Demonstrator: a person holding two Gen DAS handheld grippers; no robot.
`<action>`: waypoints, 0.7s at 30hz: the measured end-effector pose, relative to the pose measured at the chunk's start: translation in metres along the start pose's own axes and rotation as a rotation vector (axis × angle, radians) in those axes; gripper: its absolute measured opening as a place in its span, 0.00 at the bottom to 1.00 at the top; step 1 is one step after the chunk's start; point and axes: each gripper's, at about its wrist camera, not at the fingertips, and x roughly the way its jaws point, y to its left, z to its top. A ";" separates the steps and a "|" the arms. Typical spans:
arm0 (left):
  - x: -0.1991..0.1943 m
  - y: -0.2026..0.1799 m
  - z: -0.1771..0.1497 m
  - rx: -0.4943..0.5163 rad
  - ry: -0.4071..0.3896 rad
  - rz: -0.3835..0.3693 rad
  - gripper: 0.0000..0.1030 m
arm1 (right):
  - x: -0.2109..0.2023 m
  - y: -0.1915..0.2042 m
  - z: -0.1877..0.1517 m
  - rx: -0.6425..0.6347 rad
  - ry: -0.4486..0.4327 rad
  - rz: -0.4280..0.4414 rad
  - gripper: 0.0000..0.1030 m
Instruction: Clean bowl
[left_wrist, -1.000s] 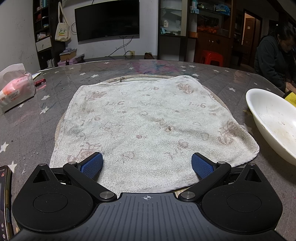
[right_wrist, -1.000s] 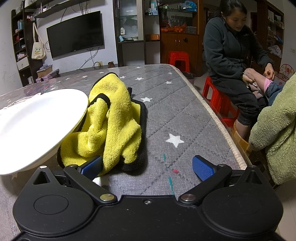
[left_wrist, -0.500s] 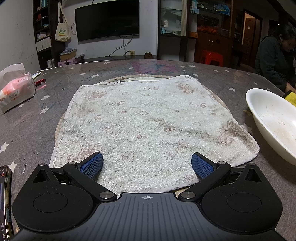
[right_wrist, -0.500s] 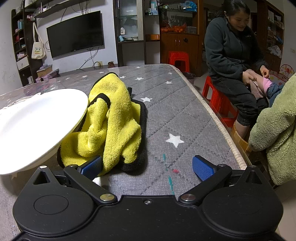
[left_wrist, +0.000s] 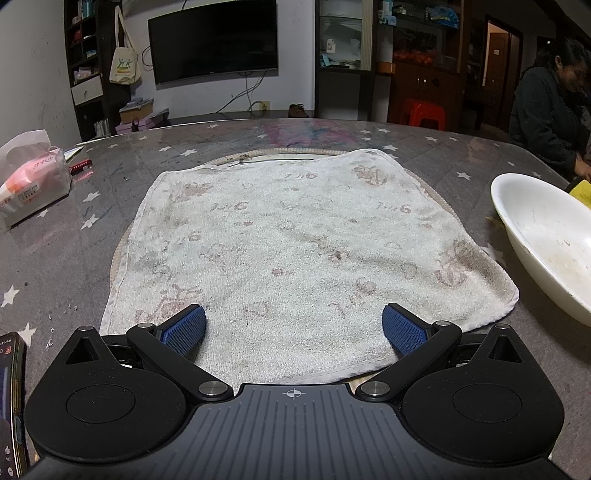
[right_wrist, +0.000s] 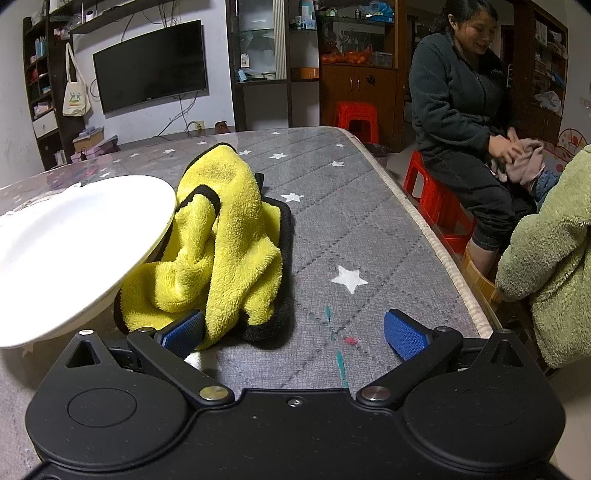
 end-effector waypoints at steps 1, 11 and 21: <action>0.000 0.000 0.000 0.000 0.000 0.000 1.00 | 0.000 0.000 0.000 0.000 0.000 0.000 1.00; -0.002 -0.003 0.003 -0.047 0.034 0.027 0.99 | 0.000 0.001 -0.001 0.001 0.000 0.000 1.00; -0.036 -0.029 0.008 -0.044 0.010 -0.025 0.99 | -0.001 0.002 -0.001 -0.004 -0.002 -0.004 1.00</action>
